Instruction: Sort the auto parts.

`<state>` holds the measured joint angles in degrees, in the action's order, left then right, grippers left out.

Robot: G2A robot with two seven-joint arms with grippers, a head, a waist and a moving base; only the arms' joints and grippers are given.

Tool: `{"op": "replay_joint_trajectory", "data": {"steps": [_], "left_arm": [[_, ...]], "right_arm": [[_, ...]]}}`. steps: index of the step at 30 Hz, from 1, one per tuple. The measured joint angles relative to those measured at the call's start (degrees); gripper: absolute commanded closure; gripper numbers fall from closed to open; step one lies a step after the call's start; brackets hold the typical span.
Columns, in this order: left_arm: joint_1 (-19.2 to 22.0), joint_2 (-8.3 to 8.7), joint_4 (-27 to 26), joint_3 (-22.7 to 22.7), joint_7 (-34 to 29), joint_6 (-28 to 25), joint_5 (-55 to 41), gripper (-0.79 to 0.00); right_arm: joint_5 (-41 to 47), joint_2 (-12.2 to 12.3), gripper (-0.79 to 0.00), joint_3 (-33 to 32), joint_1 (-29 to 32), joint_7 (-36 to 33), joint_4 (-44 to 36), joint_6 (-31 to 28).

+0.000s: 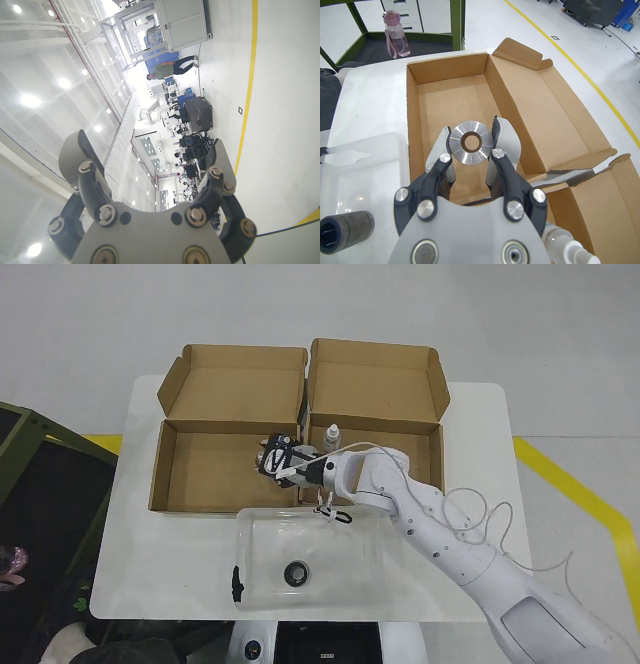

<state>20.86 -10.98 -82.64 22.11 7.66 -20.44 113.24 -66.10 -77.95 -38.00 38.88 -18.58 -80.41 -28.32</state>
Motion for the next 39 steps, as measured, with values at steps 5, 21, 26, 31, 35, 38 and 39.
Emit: {"op": "replay_joint_trajectory", "data": {"steps": [5, 21, 26, 31, 35, 38, 39], "left_arm": [[0.0, 0.0, 0.0, 0.0, 0.0, 0.0, 0.0, -0.785], [0.0, 0.0, 0.0, 0.0, 0.0, 0.0, 0.0, -0.785], [0.0, 0.0, 0.0, 0.0, 0.0, 0.0, 0.0, -0.785], [0.0, 0.0, 0.0, 0.0, 0.0, 0.0, 0.0, -0.785], [0.0, 0.0, 0.0, 0.0, 0.0, 0.0, 0.0, -0.785], [0.0, 0.0, 0.0, 0.0, 0.0, 0.0, 0.0, -0.785], [0.0, 0.0, 0.0, 0.0, 0.0, 0.0, 0.0, -0.785]], "right_arm": [[0.72, -1.99, 0.0, 2.16, -3.36, -1.74, 4.92, 1.64], [-0.97, -7.49, -0.009, 7.26, -8.89, -5.04, 17.71, 6.68], [-1.86, -8.9, -0.102, 8.23, -9.61, -5.72, 19.9, 7.46], [-2.56, -10.1, -0.215, 8.84, -10.16, -6.09, 21.81, 7.7], [-3.18, -10.92, -0.271, 8.97, -10.53, -6.65, 22.93, 7.86], [-3.78, -11.36, -0.308, 8.92, -10.67, -6.99, 23.44, 7.88], [-3.96, -11.47, -0.314, 8.88, -10.69, -7.0, 23.54, 7.87]]}}
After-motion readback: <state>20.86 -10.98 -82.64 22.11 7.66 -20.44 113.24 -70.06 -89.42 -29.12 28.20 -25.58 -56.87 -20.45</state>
